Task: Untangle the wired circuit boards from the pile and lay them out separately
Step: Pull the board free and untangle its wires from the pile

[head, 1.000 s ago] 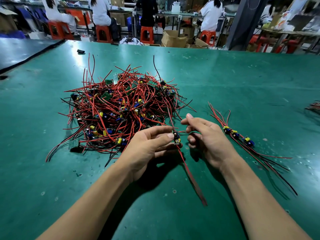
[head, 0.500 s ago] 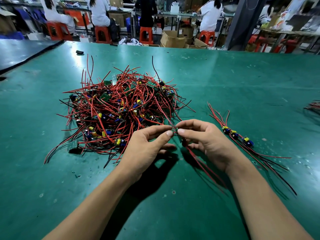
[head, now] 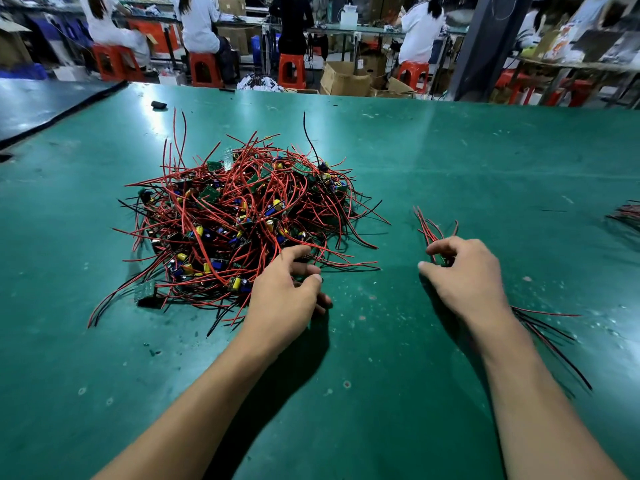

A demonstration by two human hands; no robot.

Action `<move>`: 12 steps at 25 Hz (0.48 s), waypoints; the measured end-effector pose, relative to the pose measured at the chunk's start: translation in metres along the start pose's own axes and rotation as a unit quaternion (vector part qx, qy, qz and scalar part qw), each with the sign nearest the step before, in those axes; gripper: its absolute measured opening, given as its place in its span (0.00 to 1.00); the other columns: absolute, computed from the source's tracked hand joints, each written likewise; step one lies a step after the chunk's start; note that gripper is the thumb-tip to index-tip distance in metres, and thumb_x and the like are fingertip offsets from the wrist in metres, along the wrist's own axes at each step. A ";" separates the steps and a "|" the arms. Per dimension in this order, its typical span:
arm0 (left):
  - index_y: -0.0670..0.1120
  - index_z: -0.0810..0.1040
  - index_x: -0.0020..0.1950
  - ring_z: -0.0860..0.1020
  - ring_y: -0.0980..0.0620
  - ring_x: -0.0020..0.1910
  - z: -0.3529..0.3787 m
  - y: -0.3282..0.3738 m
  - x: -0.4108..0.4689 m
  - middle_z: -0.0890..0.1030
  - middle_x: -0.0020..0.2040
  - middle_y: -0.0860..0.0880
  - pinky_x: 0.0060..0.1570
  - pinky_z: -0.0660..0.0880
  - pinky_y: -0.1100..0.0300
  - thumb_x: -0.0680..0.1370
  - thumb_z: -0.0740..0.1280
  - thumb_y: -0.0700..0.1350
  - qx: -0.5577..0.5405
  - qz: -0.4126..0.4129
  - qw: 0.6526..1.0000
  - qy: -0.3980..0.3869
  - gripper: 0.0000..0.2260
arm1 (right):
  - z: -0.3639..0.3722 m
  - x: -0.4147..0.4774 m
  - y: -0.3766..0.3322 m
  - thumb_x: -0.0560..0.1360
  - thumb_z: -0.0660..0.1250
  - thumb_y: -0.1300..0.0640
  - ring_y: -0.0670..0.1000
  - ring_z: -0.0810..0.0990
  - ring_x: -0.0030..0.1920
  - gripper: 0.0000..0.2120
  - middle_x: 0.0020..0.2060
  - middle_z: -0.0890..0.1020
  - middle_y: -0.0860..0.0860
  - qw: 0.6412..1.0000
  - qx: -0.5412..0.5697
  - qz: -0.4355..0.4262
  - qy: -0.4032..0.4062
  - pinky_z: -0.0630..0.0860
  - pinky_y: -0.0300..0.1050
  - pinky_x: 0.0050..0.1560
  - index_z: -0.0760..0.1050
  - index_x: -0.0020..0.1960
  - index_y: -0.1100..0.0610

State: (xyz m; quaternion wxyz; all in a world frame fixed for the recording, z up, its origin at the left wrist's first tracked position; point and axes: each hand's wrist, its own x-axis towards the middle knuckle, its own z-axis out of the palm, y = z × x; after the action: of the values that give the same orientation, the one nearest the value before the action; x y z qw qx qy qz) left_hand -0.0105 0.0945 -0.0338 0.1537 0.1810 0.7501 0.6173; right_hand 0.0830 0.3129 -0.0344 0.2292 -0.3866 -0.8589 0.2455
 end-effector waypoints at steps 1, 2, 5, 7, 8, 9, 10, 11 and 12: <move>0.47 0.70 0.68 0.85 0.45 0.37 0.000 -0.001 0.001 0.79 0.52 0.47 0.43 0.83 0.46 0.80 0.63 0.34 -0.005 -0.009 1.000 -0.001 0.18 | 0.003 -0.002 -0.004 0.72 0.75 0.57 0.54 0.79 0.49 0.10 0.50 0.81 0.54 0.999 0.021 -0.020 0.021 0.71 0.43 0.54 0.83 0.52 0.53; 0.47 0.70 0.69 0.85 0.45 0.37 -0.001 -0.001 0.002 0.79 0.53 0.47 0.44 0.82 0.46 0.80 0.62 0.34 -0.007 -0.017 1.000 -0.002 0.19 | 0.008 -0.006 -0.012 0.72 0.75 0.57 0.52 0.79 0.46 0.09 0.50 0.82 0.53 0.996 0.069 -0.038 0.031 0.71 0.41 0.52 0.83 0.52 0.53; 0.47 0.66 0.73 0.85 0.47 0.36 -0.002 -0.002 0.002 0.80 0.52 0.48 0.48 0.82 0.44 0.79 0.62 0.34 -0.005 -0.027 1.000 0.007 0.23 | 0.029 -0.021 -0.036 0.74 0.74 0.56 0.44 0.82 0.42 0.04 0.44 0.85 0.47 0.982 0.175 -0.048 -0.051 0.74 0.33 0.45 0.84 0.49 0.52; 0.47 0.63 0.75 0.85 0.48 0.36 -0.002 -0.003 0.003 0.81 0.51 0.49 0.48 0.82 0.44 0.79 0.62 0.35 -0.006 -0.030 0.999 0.017 0.25 | 0.037 -0.026 -0.040 0.75 0.73 0.56 0.44 0.83 0.43 0.03 0.43 0.85 0.46 0.982 0.170 -0.037 -0.070 0.72 0.28 0.43 0.85 0.48 0.51; 0.47 0.63 0.75 0.85 0.47 0.36 -0.002 -0.003 0.003 0.81 0.51 0.49 0.47 0.82 0.44 0.79 0.62 0.35 -0.007 -0.030 0.999 0.019 0.25 | 0.036 -0.025 -0.040 0.75 0.73 0.56 0.45 0.83 0.43 0.02 0.42 0.85 0.46 0.984 0.165 -0.025 -0.055 0.72 0.31 0.43 0.85 0.47 0.51; 0.47 0.64 0.74 0.85 0.47 0.35 -0.002 -0.003 0.003 0.82 0.50 0.48 0.46 0.82 0.44 0.79 0.63 0.36 -0.008 -0.029 0.999 0.019 0.24 | 0.033 -0.023 -0.037 0.75 0.73 0.55 0.46 0.82 0.43 0.02 0.40 0.85 0.46 0.987 0.159 -0.010 -0.034 0.72 0.35 0.44 0.84 0.46 0.51; 0.47 0.66 0.73 0.85 0.46 0.34 -0.002 -0.003 0.003 0.82 0.49 0.48 0.43 0.82 0.44 0.80 0.63 0.36 -0.007 -0.029 0.999 0.018 0.22 | 0.029 -0.020 -0.033 0.75 0.72 0.55 0.48 0.82 0.44 0.02 0.39 0.85 0.46 0.989 0.150 0.006 -0.013 0.72 0.38 0.45 0.84 0.45 0.51; 0.46 0.68 0.70 0.84 0.45 0.33 -0.002 -0.002 0.003 0.82 0.48 0.47 0.40 0.82 0.45 0.80 0.63 0.36 -0.005 -0.028 0.999 0.019 0.19 | 0.026 -0.017 -0.029 0.75 0.72 0.54 0.50 0.82 0.44 0.03 0.39 0.85 0.47 0.990 0.139 0.021 0.001 0.72 0.40 0.46 0.84 0.45 0.51; 0.46 0.70 0.68 0.84 0.45 0.31 -0.002 -0.002 0.003 0.82 0.47 0.46 0.36 0.82 0.47 0.80 0.63 0.36 0.000 -0.026 0.999 0.021 0.17 | 0.023 -0.014 -0.025 0.74 0.71 0.54 0.51 0.83 0.45 0.03 0.39 0.85 0.48 0.991 0.131 0.034 0.010 0.73 0.42 0.47 0.84 0.45 0.51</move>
State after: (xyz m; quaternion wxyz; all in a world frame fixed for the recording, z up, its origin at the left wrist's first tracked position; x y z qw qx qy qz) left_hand -0.0142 0.0939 -0.0356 0.1536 0.1487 0.7575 0.6168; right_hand 0.0640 0.2816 -0.0402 0.2783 -0.3846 -0.8035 0.3592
